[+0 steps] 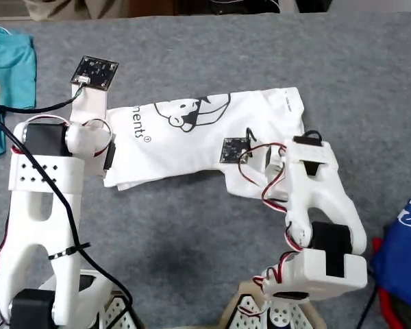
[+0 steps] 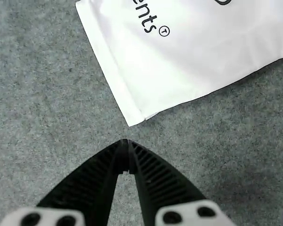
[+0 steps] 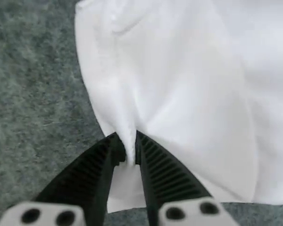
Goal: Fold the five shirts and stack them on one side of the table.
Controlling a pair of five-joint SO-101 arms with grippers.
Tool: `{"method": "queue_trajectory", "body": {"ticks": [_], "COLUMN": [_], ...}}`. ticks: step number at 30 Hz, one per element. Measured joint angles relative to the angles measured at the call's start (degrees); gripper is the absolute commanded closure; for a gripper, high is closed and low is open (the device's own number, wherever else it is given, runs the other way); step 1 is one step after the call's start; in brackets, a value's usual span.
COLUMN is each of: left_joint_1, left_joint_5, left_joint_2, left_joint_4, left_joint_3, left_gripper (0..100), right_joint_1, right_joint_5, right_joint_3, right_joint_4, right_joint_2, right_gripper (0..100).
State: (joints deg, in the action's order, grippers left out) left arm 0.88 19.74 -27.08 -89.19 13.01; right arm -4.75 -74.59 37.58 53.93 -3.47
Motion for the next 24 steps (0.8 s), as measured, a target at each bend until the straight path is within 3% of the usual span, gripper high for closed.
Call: {"method": "queue_trajectory", "body": {"ticks": [14, 24], "left_joint_1": [0.0, 3.69], "left_joint_5": [0.0, 0.0], "left_joint_2": [0.0, 0.0], "left_joint_4": [0.0, 0.0], "left_joint_3": [0.0, 0.0], "left_gripper": [98, 98], "right_joint_1": [-0.79, 5.1], "right_joint_5": [-0.09, -5.63], "right_joint_3": [-23.21, -30.33], "right_joint_4": [11.08, 11.08], "right_joint_2": [-0.35, -3.25], "right_gripper": [99.5, 99.5]}}
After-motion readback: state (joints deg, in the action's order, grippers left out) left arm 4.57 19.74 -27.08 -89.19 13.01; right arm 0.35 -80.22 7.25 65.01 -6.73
